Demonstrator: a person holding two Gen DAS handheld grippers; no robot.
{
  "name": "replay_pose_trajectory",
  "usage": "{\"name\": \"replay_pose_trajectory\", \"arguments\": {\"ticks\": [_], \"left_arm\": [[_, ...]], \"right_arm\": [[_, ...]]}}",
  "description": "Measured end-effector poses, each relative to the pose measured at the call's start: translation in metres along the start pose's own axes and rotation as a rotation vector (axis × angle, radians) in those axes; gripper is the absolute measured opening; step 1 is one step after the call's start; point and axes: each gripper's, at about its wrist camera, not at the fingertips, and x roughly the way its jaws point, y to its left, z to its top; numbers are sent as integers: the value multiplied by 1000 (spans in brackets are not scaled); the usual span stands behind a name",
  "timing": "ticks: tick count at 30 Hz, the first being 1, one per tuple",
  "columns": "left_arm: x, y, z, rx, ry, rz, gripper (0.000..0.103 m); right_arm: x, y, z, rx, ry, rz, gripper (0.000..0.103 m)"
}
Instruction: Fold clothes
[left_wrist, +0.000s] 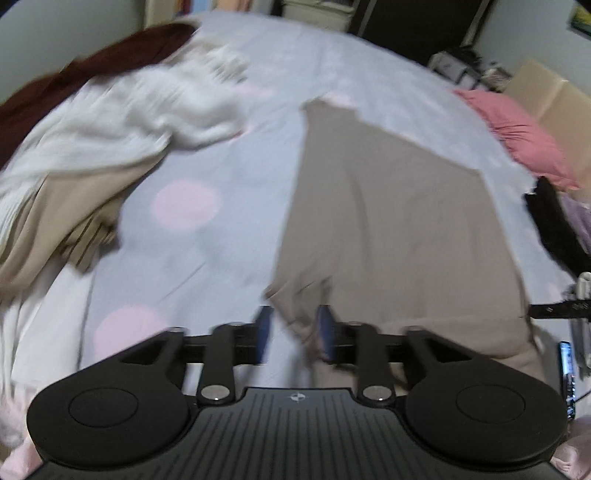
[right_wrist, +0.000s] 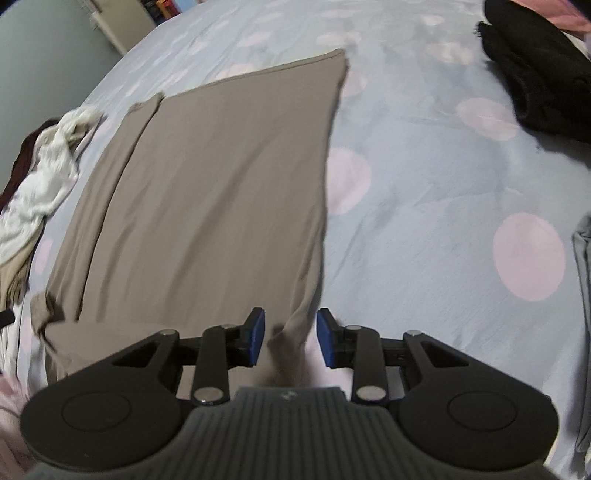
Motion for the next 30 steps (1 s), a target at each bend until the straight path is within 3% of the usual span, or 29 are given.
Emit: {"name": "replay_pose_trajectory", "arguments": {"ticks": [7, 9, 11, 13, 14, 16, 19, 22, 25, 30], "left_arm": [[27, -49, 10, 146, 49, -4, 45], [38, -53, 8, 153, 88, 28, 45], [44, -49, 4, 148, 93, 24, 44], [47, -43, 0, 130, 93, 27, 25], [48, -39, -1, 116, 95, 34, 6], [45, -31, -3, 77, 78, 42, 3], [25, -18, -3, 17, 49, 16, 2], [8, -9, -8, 7, 53, 45, 2], [1, 0, -20, 1, 110, 68, 2], [4, 9, -45, 42, 214, 192, 0]], "right_arm": [[5, -4, -3, 25, 13, 1, 32], [7, -5, -5, 29, 18, 2, 13], [9, -6, -6, 33, 23, 4, 9], [10, -7, -7, 38, 29, 5, 8], [11, -8, -8, 40, 31, 6, 7], [12, -11, -8, 47, 32, 5, 7], [14, -11, -8, 50, 33, -1, 7], [16, -8, -8, 32, 32, -13, 7], [16, -9, -9, 38, 33, -12, 7], [17, -10, -8, 50, 36, -6, 7]]}}
